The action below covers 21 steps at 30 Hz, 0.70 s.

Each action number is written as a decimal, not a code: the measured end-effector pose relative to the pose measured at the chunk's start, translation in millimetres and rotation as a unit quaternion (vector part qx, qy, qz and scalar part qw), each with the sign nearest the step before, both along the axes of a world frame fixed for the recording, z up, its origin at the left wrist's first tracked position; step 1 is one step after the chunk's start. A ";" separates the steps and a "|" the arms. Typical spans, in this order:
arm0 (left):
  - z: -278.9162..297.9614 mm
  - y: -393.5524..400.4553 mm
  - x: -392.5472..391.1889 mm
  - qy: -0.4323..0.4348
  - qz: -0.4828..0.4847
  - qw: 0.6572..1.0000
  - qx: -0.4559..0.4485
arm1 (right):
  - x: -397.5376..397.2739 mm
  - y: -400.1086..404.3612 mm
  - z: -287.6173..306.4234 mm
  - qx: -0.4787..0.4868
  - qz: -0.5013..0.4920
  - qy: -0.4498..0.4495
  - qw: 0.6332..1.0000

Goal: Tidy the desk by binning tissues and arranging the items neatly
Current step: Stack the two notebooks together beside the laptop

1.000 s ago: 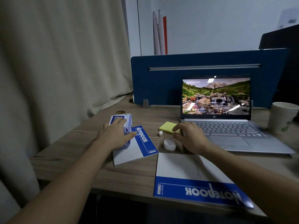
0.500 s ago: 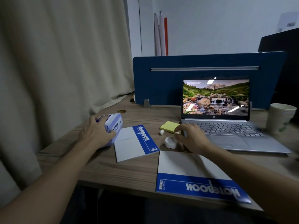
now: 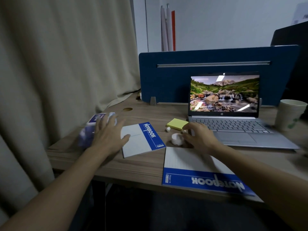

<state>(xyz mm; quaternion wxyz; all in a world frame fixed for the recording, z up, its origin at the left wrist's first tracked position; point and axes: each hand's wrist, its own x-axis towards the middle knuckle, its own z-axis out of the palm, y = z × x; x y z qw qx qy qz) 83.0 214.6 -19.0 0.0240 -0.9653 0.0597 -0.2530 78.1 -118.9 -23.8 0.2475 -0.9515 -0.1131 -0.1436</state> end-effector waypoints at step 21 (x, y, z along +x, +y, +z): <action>-17.3 -130.8 -104.6 0.357 -0.222 0.907 -0.005 | -102.6 -78.1 -11.4 -0.130 -0.023 0.079 0.988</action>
